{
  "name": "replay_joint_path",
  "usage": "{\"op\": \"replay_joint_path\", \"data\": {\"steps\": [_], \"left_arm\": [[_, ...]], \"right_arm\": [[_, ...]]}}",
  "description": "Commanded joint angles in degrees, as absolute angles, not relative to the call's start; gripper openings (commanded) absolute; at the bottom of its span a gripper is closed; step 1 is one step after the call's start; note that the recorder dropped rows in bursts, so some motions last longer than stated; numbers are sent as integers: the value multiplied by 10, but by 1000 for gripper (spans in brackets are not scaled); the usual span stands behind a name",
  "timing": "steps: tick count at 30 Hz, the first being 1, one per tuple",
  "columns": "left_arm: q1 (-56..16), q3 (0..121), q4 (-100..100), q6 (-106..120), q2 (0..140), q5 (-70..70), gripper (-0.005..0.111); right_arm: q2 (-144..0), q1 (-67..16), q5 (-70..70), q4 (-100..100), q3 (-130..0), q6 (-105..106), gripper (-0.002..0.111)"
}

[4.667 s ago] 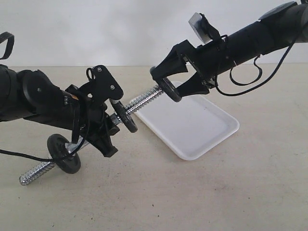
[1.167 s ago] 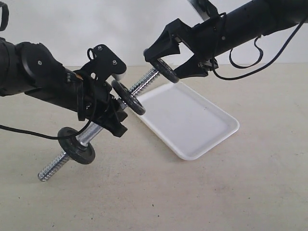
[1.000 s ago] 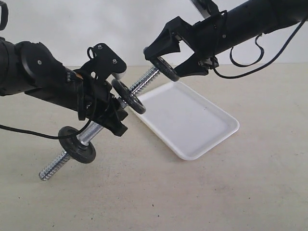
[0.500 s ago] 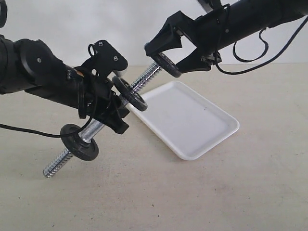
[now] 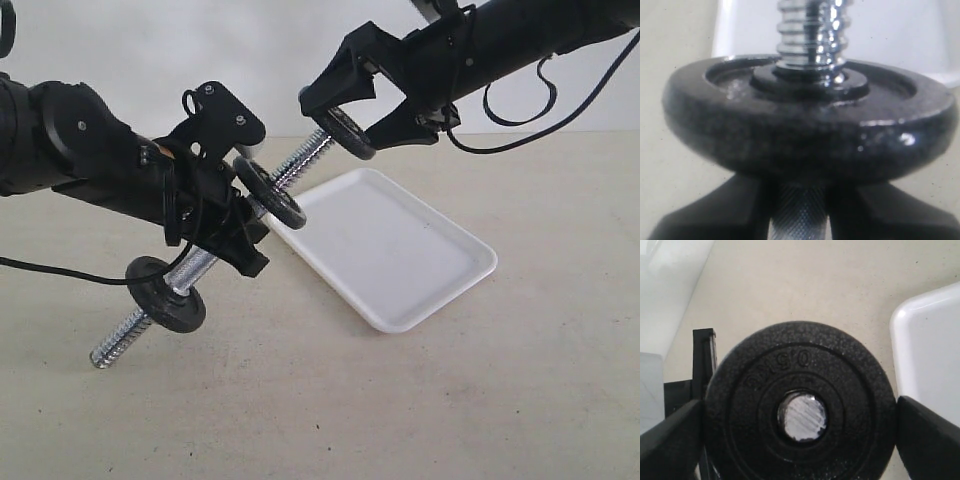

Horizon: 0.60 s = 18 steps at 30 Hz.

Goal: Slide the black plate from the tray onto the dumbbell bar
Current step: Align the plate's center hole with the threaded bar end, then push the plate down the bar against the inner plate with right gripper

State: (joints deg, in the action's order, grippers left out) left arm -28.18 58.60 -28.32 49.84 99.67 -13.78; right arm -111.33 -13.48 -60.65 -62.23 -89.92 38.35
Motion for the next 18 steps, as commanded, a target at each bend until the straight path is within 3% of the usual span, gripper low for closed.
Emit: {"op": "replay_joint_path", "data": {"steps": [1,18], "left_arm": [[-298,607,-310,474,987,0,4],[-318,613,-310,476,987,17,4]], "right_arm": [[-1080,-184,-700,-708,-909,411,0],[-1080,-211,-700,-654,-909,410,0]]}}
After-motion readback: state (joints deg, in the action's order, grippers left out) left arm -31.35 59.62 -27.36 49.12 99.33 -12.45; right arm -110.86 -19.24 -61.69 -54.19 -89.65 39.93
